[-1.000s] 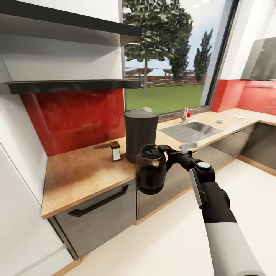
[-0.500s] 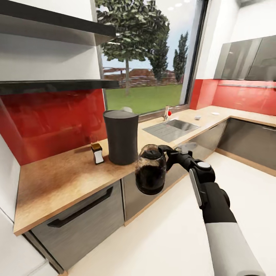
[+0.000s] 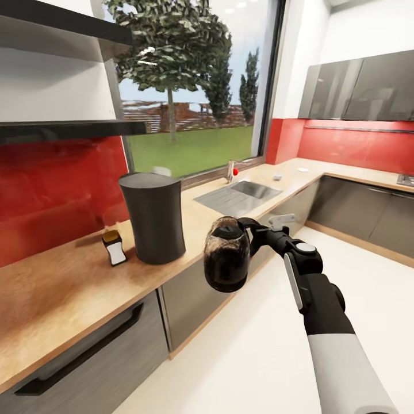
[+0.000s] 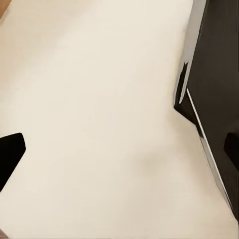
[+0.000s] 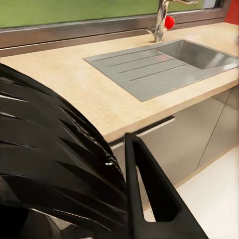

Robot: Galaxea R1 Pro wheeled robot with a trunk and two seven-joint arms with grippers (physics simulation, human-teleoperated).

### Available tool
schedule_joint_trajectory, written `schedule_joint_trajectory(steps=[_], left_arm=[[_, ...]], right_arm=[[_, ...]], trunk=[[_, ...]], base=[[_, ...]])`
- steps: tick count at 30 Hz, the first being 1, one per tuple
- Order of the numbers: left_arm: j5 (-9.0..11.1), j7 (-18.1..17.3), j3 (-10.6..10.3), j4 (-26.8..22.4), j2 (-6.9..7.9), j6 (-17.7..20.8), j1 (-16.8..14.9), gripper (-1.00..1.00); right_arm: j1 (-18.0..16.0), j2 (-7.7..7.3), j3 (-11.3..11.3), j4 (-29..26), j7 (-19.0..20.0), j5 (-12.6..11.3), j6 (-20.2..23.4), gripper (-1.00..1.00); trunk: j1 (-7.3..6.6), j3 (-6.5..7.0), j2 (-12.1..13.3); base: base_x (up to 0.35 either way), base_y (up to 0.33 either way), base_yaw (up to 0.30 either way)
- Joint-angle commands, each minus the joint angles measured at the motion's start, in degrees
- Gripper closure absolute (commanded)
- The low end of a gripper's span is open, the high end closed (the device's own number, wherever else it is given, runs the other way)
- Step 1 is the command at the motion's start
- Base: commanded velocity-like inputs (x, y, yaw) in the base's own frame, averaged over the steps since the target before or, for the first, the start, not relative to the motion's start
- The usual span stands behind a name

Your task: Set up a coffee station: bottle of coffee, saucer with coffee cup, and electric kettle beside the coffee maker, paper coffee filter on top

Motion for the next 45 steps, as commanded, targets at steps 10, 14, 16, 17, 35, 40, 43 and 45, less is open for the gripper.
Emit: schedule_joint_trajectory(steps=[10,14,16,17,35,40,43,45], left_arm=[[0.3,0.8,0.3,0.0,-0.58,1.5,0.0,-1.0],[0.3,0.8,0.2,0.0,-0.57,1.5,0.0,-1.0],[0.3,0.8,0.2,0.0,-0.55,1.5,0.0,-1.0],[0.3,0.8,0.2,0.0,-0.55,1.5,0.0,-1.0],[0.3,0.8,0.2,-0.1,-0.62,1.5,0.0,-1.0],[0.4,0.8,0.2,-0.2,-0.71,1.5,0.0,-1.0],[0.4,0.7,0.2,-0.2,-0.72,1.5,0.0,-1.0],[0.5,0.7,0.2,-0.2,-0.72,1.5,0.0,-1.0]], right_arm=[[0.0,0.05,-0.2,-0.3,0.4,0.3,0.2,1.0],[0.0,0.13,-0.2,-0.4,0.4,0.3,0.2,1.0],[0.0,0.14,-0.2,-0.5,0.4,0.3,0.2,1.0],[0.0,0.14,-0.2,-0.5,0.4,0.3,0.2,1.0],[0.0,0.14,-0.1,-0.1,0.4,0.1,0.1,1.0],[0.0,0.14,-0.1,-0.1,0.4,0.1,0.1,1.0],[0.0,0.14,-0.1,-0.1,0.4,0.1,0.1,1.0],[0.0,0.14,-0.1,-0.1,0.4,0.1,0.1,1.0]], trunk=[[0.07,-0.1,-0.1],[0.07,-0.12,-0.1],[0.07,-0.18,-0.1],[0.07,-0.22,-0.1],[0.07,-1.18,-0.1],[0.07,-1.45,-0.1],[0.07,-1.54,-0.1],[0.07,-1.55,-0.1]], base=[[0.32,-0.137,-0.001],[0.289,-0.206,0.05],[0.287,-0.209,0.197],[0.287,-0.21,0.222],[0.287,-0.21,0.235],[0.26,-0.23,0.235],[0.139,-0.295,0.256],[0.075,-0.31,0.274]])
